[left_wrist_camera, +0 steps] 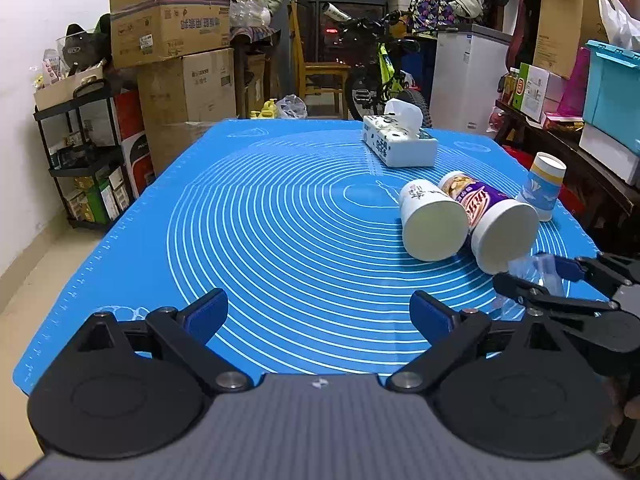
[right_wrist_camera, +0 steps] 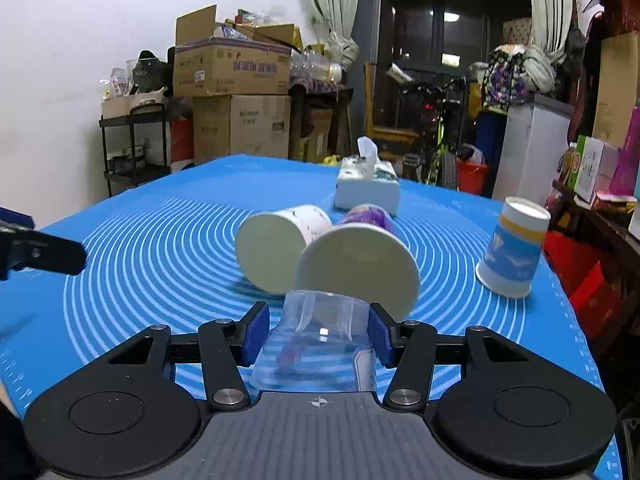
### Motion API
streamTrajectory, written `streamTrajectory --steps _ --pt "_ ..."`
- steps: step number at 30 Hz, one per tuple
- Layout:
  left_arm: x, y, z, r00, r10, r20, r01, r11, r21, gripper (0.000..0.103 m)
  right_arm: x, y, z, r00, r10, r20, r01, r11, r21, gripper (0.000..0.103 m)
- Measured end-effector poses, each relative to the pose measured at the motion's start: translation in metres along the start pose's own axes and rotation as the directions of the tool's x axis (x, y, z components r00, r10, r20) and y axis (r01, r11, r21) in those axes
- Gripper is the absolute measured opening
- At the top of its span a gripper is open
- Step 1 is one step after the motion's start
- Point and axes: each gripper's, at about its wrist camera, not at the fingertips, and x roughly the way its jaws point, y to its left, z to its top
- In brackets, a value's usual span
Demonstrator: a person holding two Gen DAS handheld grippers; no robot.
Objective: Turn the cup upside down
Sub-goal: 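Rotate the clear cup with the right gripper and set it rim-down on the mat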
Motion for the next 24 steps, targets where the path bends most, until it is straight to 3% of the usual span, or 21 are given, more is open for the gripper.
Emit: streamTrajectory --steps 10,15,24 --pt "-0.002 -0.014 -0.005 0.999 -0.036 -0.021 0.036 0.999 0.008 0.097 -0.013 -0.001 -0.012 0.998 0.012 -0.055 -0.011 1.000 0.009 0.056" --pt "-0.008 -0.022 -0.006 0.998 -0.056 -0.024 0.056 0.998 0.014 0.097 -0.025 -0.006 -0.008 0.999 0.010 -0.049 -0.009 0.999 0.037 0.074" --pt "-0.020 -0.045 -0.014 0.998 -0.054 -0.046 0.055 0.998 0.022 0.097 -0.080 -0.025 -0.009 0.998 -0.015 -0.058 0.021 0.993 0.114 0.078"
